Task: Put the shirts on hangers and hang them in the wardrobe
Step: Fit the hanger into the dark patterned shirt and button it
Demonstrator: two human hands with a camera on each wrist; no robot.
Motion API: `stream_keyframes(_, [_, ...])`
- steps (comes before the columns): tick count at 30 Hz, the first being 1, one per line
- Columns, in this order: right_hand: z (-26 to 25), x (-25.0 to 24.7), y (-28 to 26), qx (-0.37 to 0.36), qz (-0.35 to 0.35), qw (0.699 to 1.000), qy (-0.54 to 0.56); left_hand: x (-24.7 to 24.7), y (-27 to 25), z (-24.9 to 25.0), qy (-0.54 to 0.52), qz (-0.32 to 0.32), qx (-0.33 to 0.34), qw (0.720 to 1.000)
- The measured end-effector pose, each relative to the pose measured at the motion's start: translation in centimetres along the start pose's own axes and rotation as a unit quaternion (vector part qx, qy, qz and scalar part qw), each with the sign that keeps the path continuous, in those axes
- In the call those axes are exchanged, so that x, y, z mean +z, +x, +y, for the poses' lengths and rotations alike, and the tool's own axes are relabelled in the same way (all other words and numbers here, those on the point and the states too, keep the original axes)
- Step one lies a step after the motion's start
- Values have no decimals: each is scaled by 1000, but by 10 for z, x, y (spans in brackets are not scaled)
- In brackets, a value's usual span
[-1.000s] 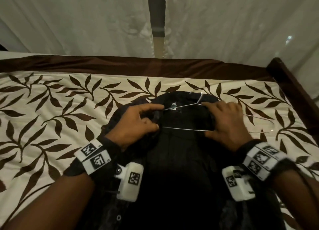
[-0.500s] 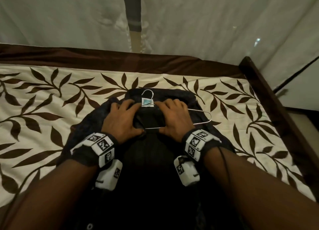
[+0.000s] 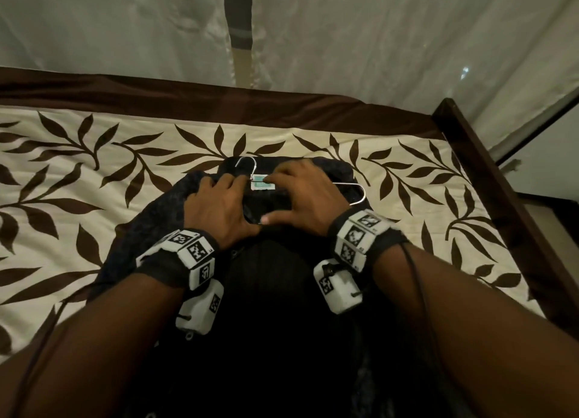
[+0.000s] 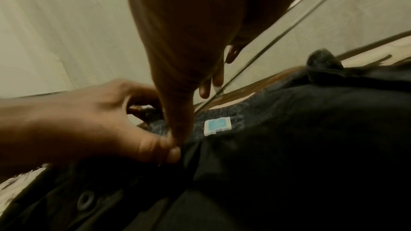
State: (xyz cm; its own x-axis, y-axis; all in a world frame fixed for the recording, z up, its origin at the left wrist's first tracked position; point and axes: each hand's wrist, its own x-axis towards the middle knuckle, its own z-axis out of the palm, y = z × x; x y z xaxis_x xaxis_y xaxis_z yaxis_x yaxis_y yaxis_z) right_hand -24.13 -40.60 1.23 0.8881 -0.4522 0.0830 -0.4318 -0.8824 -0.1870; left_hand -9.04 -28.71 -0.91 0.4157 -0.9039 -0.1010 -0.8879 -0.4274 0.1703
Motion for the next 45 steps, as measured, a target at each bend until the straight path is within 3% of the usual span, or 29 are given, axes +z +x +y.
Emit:
stream_keyframes(2, [20,-21,3,50,84,994,55,1,1,-9,-16,-1,-10,1000])
stream_keyframes(4, [52,-36,5,161,154,970,99,1,0,-19,-19,-2,-24,1000])
stream_keyframes(5, [68,-40,4,224,141,957,120,2,-1,-22,-17,0,-28,999])
stream_keyframes(7, [89,-39,1,322,35,930,175,4,-2,-25,-12,3,-31,999])
stream_keyframes(9, [94,-29,-2,358,-58,910,204,6,-1,-26,-5,3,-33,999])
stream_keyframes(12, [91,-18,-2,364,-31,905,219,8,1,-25,0,0,-37,999])
stream_keyframes(16, [93,-32,-10,340,153,922,99,10,6,-25,27,11,-34,999])
stream_keyframes(18, [83,-51,-17,299,205,927,98,11,8,-21,41,17,-22,999])
stream_keyframes(19, [75,-61,-19,275,198,932,127,11,10,-17,38,21,-14,999])
stream_keyframes(21, [50,-74,-22,232,109,937,238,11,13,-5,24,28,1,999])
stream_keyframes(23, [26,-67,-20,217,16,910,353,12,17,7,-3,25,7,1000])
stream_keyframes(24, [19,-56,-17,219,3,901,373,13,19,12,-22,15,7,1000])
stream_keyframes(27, [19,-13,-13,275,28,902,331,11,18,11,-109,-21,26,993])
stream_keyframes(29, [20,10,-15,324,50,872,364,4,15,0,-136,-21,52,989])
stream_keyframes(31, [17,27,-18,352,93,845,393,-3,12,-16,-120,2,83,989])
stream_keyframes(34, [10,41,-19,367,136,830,397,-10,13,-32,-61,27,115,991])
stream_keyframes(40, [5,50,-11,391,119,842,353,-12,17,-29,51,93,146,984])
stream_keyframes(43, [5,43,-13,385,159,854,312,-15,14,-21,59,70,159,983])
stream_keyframes(45, [4,43,-21,381,189,834,352,-20,9,-12,47,40,191,980])
